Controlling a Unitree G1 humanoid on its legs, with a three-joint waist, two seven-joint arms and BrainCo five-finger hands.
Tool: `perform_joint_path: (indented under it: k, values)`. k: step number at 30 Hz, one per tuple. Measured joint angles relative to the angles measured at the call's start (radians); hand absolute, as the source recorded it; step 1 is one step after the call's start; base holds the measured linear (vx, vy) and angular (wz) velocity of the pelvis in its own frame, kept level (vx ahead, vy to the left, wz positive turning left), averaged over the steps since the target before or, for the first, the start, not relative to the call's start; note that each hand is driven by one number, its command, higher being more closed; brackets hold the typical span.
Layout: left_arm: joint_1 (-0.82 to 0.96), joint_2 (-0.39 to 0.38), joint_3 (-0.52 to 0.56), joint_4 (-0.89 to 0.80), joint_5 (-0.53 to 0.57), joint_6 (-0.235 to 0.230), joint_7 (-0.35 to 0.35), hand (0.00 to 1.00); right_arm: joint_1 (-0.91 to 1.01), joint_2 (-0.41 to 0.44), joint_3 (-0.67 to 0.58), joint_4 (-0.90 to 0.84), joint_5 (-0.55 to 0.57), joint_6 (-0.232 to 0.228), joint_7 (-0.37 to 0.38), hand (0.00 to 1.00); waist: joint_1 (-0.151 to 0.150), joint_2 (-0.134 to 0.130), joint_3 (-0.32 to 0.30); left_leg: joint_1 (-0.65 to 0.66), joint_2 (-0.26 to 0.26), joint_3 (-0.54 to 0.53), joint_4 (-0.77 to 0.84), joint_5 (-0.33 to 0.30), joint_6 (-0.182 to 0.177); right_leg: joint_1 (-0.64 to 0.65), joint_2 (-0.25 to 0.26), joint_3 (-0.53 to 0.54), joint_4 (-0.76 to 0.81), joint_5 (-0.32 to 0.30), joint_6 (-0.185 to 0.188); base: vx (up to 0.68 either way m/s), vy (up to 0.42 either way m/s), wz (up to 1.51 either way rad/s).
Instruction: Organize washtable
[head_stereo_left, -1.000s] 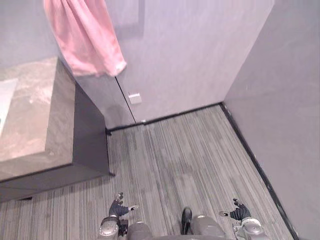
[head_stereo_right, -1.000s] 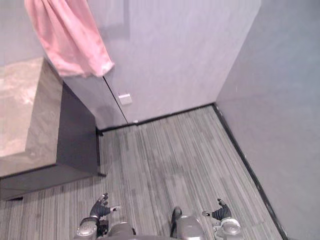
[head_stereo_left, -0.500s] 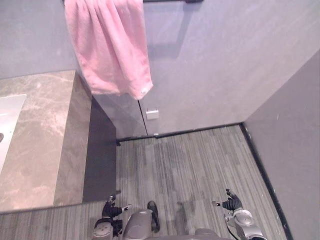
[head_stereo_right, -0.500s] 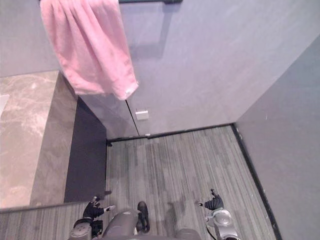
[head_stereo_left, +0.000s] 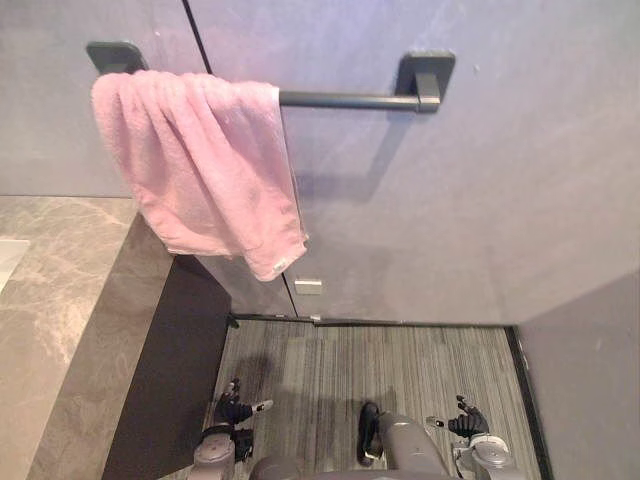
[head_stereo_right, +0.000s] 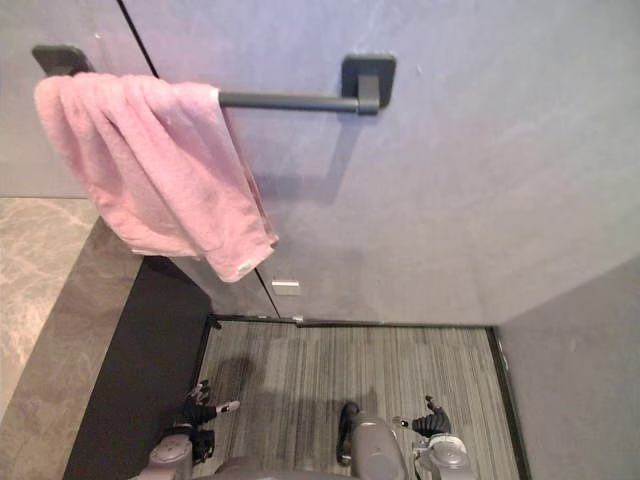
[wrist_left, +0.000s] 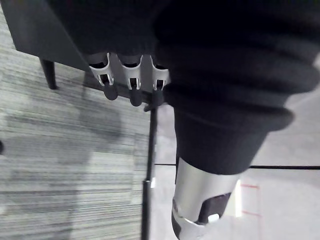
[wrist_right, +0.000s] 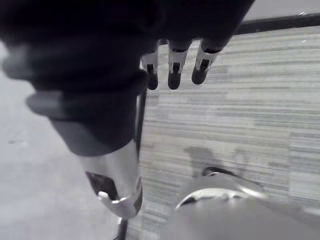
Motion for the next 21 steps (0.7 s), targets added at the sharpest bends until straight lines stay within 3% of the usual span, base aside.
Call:
perform_joint_path:
  k: [1, 3, 6, 7, 8, 11, 13, 17, 21]
  values:
    - [0.008, -0.01, 0.006, -0.004, 0.0, 0.001, 0.0, 0.0, -0.002, 0.008, -0.001, -0.012, 0.01, -0.001, 0.0, 0.0, 0.015, 0.001, -0.002, -0.028, 0.025, 0.053, 0.072, -0.01, 0.017, 0.04, 0.005, -0.001, -0.026, -0.001, -0.002, 0.26, -0.128, -0.01]
    - [0.015, -0.024, 0.012, -0.005, 0.0, 0.002, 0.0, 0.0, -0.003, 0.013, -0.007, -0.029, 0.01, -0.002, 0.0, 0.0, 0.018, -0.005, -0.001, -0.062, 0.035, 0.109, 0.063, -0.024, 0.039, 0.081, 0.005, -0.001, -0.062, -0.001, -0.001, 0.17, -0.042, 0.0]
    - [0.029, -0.03, 0.016, -0.001, 0.0, 0.004, 0.0, 0.0, -0.012, 0.024, -0.029, -0.025, 0.01, -0.002, -0.002, 0.0, 0.019, 0.008, -0.009, -0.092, 0.015, 0.139, -0.147, -0.023, 0.045, 0.112, -0.004, 0.004, -0.091, 0.002, 0.004, 0.16, 0.079, -0.03]
    - [0.028, -0.033, 0.014, 0.001, 0.0, 0.004, 0.0, 0.0, -0.009, 0.018, -0.044, -0.006, 0.009, -0.002, -0.001, 0.0, 0.017, 0.022, -0.018, -0.088, -0.039, 0.099, -0.373, 0.082, 0.07, 0.117, -0.008, 0.005, -0.105, 0.009, 0.031, 0.18, 0.155, -0.01]
    - [0.03, -0.031, 0.014, 0.005, -0.001, 0.004, -0.001, 0.0, -0.012, 0.019, -0.048, 0.007, 0.004, -0.002, -0.004, 0.0, 0.018, 0.027, -0.02, -0.079, -0.049, 0.081, -0.403, 0.1, 0.052, 0.117, -0.006, 0.015, -0.108, 0.007, 0.042, 0.14, 0.129, -0.02]
    - [0.035, -0.009, 0.012, 0.023, 0.0, 0.006, 0.001, 0.0, 0.011, 0.039, -0.045, 0.032, -0.013, 0.001, -0.019, 0.0, 0.02, -0.022, -0.035, -0.03, -0.101, 0.098, -0.482, 0.123, 0.067, 0.15, -0.041, 0.035, -0.163, 0.025, 0.082, 0.12, 0.086, 0.03]
    - [0.046, -0.005, 0.011, 0.029, 0.001, 0.007, 0.001, 0.0, 0.023, 0.044, -0.044, 0.032, -0.021, 0.0, -0.021, 0.0, 0.02, -0.033, -0.042, -0.003, -0.117, 0.111, -0.508, 0.129, 0.075, 0.169, -0.054, 0.043, -0.182, 0.032, 0.093, 0.07, 0.078, -0.1]
    - [0.05, 0.002, 0.002, 0.061, 0.002, 0.008, 0.0, 0.0, 0.025, 0.04, -0.046, 0.063, -0.049, -0.003, -0.021, 0.0, 0.016, -0.025, -0.063, 0.063, -0.16, 0.13, -0.622, 0.176, 0.084, 0.181, -0.071, 0.06, -0.213, 0.043, 0.108, 0.0, 0.054, -0.08]
    - [0.049, 0.018, -0.028, 0.061, 0.002, 0.008, 0.0, 0.0, 0.025, 0.021, -0.042, 0.06, -0.049, -0.003, -0.019, 0.0, 0.014, -0.02, -0.068, 0.087, -0.164, 0.123, -0.681, 0.207, 0.083, 0.18, -0.064, 0.059, -0.216, 0.047, 0.104, -0.02, -0.016, 0.01]
